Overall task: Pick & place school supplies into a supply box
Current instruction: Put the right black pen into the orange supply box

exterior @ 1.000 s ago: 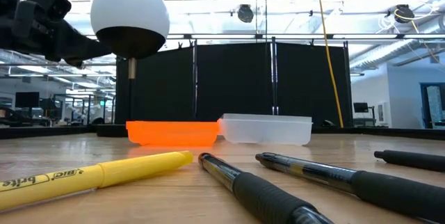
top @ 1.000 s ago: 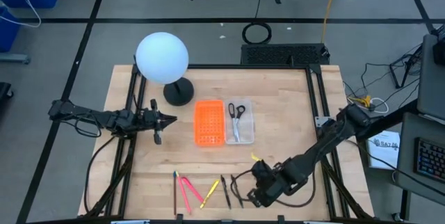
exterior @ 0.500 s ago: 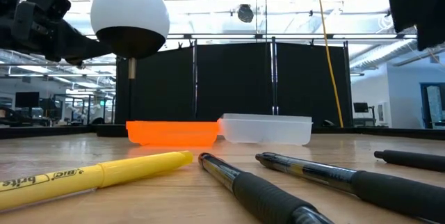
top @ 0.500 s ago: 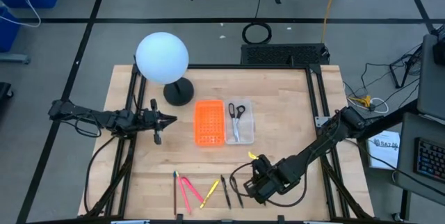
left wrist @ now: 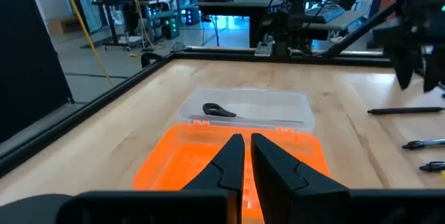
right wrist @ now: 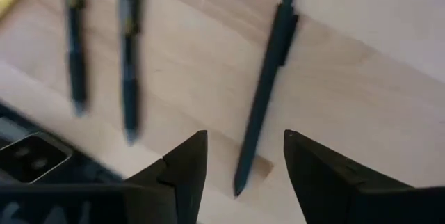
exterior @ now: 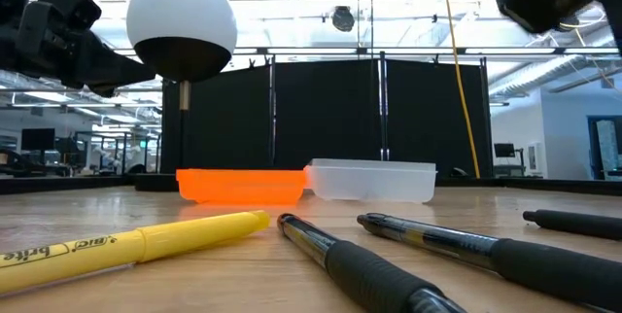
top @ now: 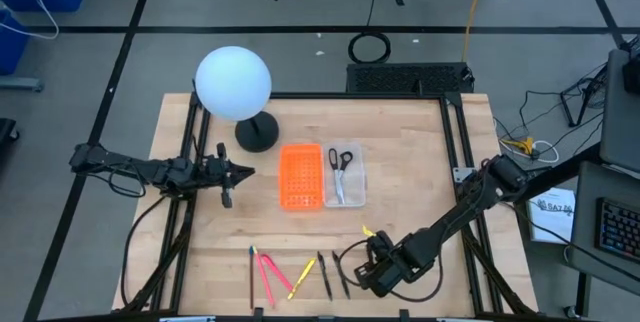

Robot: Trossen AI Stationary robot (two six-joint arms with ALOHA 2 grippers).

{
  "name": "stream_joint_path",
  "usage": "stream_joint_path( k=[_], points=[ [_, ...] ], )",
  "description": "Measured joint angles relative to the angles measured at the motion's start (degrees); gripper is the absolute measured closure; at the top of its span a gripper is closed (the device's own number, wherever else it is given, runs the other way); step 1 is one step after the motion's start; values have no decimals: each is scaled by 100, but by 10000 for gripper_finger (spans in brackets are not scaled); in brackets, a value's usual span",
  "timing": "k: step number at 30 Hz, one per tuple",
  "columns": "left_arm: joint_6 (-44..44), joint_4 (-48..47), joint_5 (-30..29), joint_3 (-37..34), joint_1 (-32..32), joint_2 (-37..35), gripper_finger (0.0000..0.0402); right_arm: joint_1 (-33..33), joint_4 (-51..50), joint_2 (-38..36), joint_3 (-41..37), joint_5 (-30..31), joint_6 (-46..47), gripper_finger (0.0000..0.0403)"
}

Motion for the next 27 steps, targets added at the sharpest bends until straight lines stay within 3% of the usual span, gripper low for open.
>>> stream_joint_path(
  k=[11,18,22,27],
  points=[
    [17,-2,-2,0,0,0,364,-103,124,773,9,-489,-220,223],
    [21,-46,-2,0,0,1,364,-126,-525,1360,25,-922,-529,223],
    [96,-57,-6,2,0,0,364,-98,-908,1487,54,-1239,-604,223],
    [174,-64,-11,4,0,1,364,-100,-841,1495,51,-1187,-805,236]
  ],
)
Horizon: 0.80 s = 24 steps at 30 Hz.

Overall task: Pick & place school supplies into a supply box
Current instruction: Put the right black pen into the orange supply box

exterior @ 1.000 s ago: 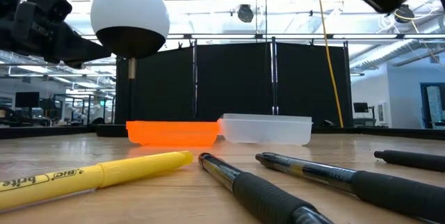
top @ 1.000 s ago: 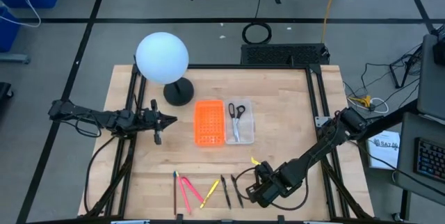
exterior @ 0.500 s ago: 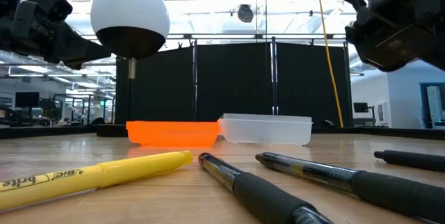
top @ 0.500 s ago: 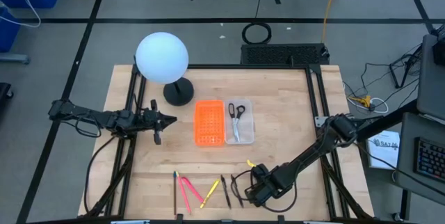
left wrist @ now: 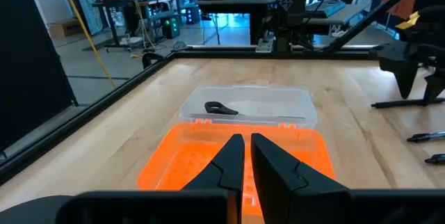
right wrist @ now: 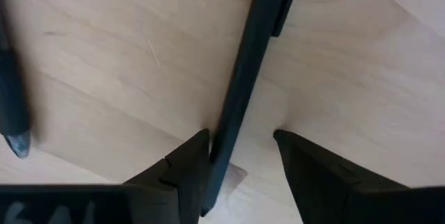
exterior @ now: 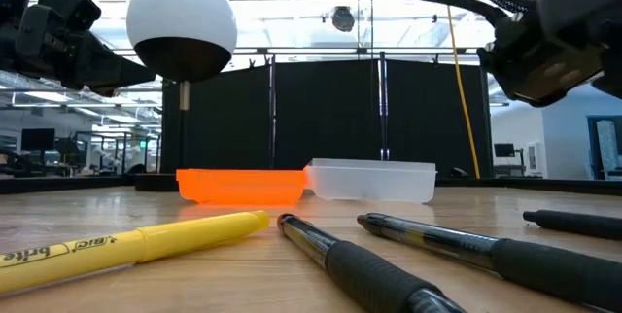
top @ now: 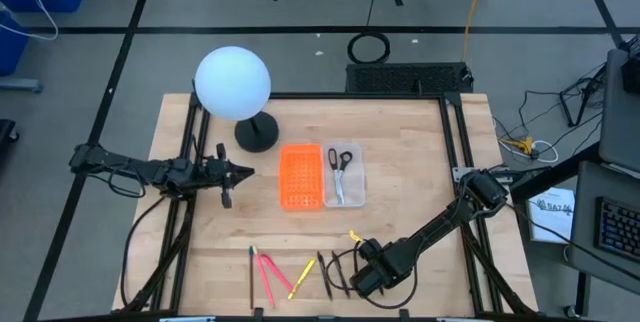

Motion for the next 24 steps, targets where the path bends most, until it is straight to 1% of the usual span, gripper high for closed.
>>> stream_joint_path(
  k=[3,8,10,12,14,16,19,21,24],
  points=[
    [0,-1,-2,0,0,-1,364,10,129,0,-19,94,-305,269],
    [-40,-5,1,0,0,-1,364,22,184,0,-41,179,-389,357],
    [-52,-5,1,0,0,-1,364,22,170,-23,-41,228,-499,382],
    [-52,-8,1,0,0,-1,364,26,138,-113,-57,398,-622,383],
    [-55,11,1,0,0,-1,364,31,56,-255,-85,690,-645,380],
    [-63,128,5,0,0,1,364,-22,-13,-484,-94,786,-735,379],
    [-164,276,5,0,-2,-1,364,-108,-8,-934,-118,1095,-929,383],
    [-176,296,5,0,-2,-1,364,-176,-93,-1226,-164,1543,-1013,383],
    [-162,309,-26,0,-2,-1,364,-282,195,-1850,-93,2131,-1052,383]
  ],
)
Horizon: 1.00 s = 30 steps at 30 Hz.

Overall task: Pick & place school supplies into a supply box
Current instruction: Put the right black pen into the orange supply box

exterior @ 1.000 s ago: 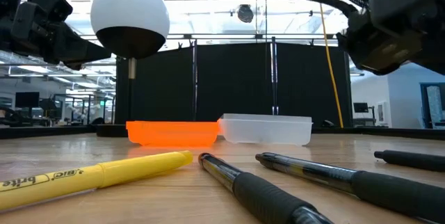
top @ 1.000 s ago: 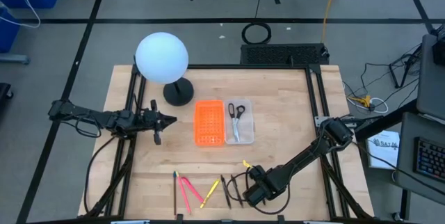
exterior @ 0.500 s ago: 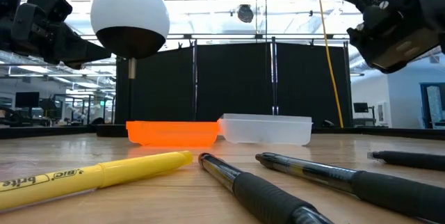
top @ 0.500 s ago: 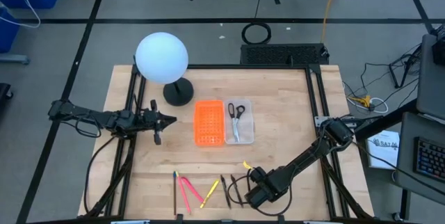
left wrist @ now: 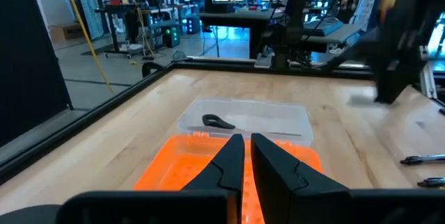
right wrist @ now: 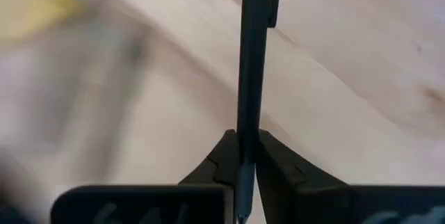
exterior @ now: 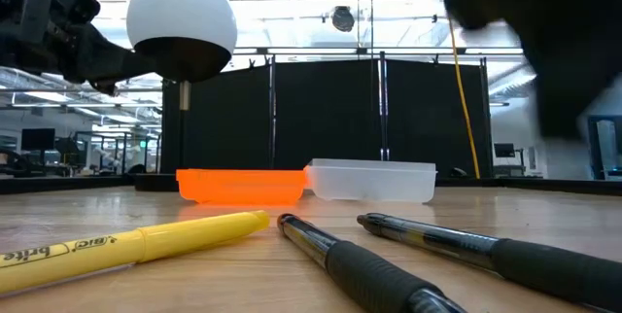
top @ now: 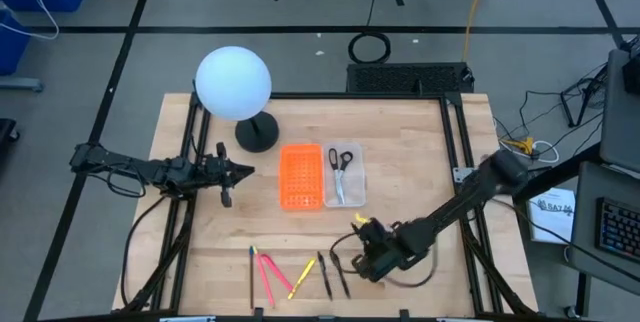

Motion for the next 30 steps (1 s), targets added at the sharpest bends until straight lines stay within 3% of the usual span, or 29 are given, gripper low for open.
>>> stream_joint_path(
  k=[8,14,18,24,30],
  points=[
    [-25,217,-82,0,0,-4,364,-1022,183,-1319,-1,1089,-468,383],
    [4,453,-90,0,0,-4,364,-2322,634,-1360,-6,498,-1410,383],
    [47,451,-92,0,0,-4,364,-3021,835,-948,0,-123,-2041,383],
    [404,448,-128,0,0,-4,364,-3656,1095,-357,4,-913,-2535,383],
    [461,450,-133,0,0,-4,364,-4004,1133,107,4,-1179,-2675,383]
  ],
)
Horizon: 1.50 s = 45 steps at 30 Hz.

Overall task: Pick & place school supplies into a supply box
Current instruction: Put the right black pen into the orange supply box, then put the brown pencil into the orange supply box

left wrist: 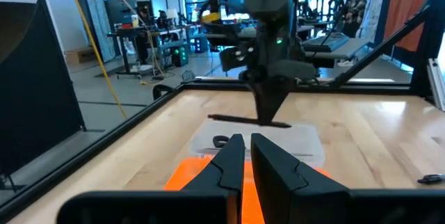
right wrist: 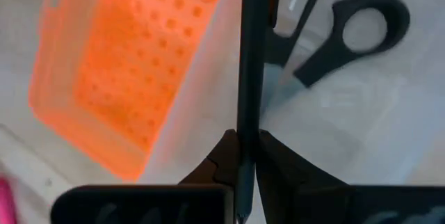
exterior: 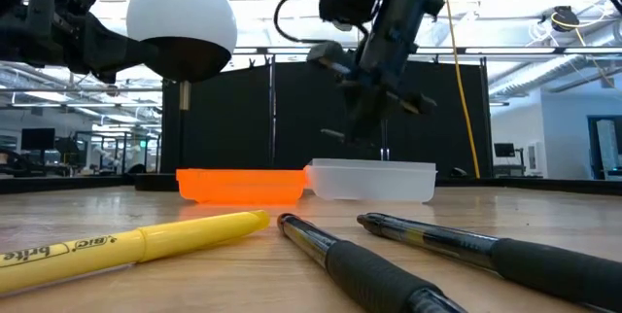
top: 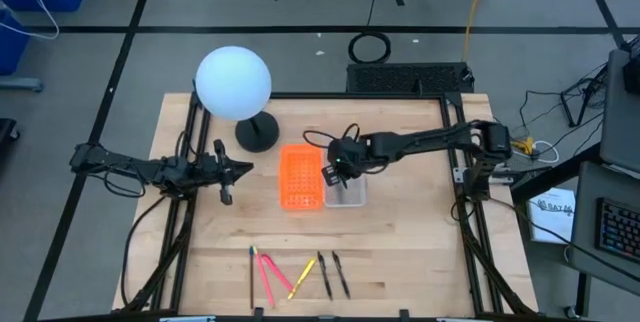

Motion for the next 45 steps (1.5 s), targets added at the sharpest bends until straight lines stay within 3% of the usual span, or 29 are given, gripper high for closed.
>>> stream_joint_path(
  k=[8,18,26,32,38,45],
  points=[
    [-4,-48,2,0,2,0,364,-162,145,281,-85,-56,4,383],
    [-142,-48,7,0,0,0,364,-280,584,283,-799,-237,46,382],
    [-204,-135,11,0,0,0,364,-293,944,259,-958,-240,-212,310],
    [-223,-170,17,0,0,0,364,-293,789,-158,-960,-193,-259,263],
    [-223,-197,109,0,0,0,364,-226,679,-1016,-960,-21,-307,240],
    [-293,-223,262,0,0,0,364,649,651,-1932,-960,238,-526,240]
  ],
)
